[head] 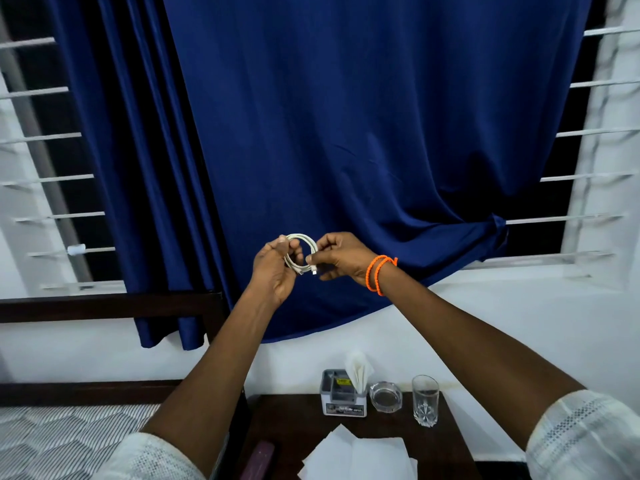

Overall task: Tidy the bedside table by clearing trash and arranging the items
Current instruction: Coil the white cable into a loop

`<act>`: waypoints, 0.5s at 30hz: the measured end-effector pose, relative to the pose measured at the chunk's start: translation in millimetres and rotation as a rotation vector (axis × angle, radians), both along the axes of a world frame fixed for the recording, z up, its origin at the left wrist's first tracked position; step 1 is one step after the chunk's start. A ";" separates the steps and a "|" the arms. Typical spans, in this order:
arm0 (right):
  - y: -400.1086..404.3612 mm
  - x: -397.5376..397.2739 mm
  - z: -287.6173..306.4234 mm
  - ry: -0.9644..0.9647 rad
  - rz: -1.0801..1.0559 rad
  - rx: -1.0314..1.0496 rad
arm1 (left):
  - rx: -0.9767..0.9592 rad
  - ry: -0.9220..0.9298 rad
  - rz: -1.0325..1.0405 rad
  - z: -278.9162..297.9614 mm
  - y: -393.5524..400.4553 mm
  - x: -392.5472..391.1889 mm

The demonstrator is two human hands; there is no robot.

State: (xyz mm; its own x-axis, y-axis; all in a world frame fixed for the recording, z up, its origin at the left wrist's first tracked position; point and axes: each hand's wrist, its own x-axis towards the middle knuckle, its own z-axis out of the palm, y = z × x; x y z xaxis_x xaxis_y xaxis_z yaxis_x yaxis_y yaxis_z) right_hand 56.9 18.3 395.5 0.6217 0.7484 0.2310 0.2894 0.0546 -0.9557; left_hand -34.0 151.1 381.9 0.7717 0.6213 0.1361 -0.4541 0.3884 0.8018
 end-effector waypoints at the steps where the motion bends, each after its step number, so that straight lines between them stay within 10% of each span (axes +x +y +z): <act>1: 0.5 0.3 -1.1 0.027 -0.001 0.012 | -0.048 0.007 -0.002 -1.1 -0.3 -0.5; 15: 21.3 3.1 -64.7 0.450 -0.160 0.162 | -0.041 0.321 -0.010 -51.7 5.7 -8.4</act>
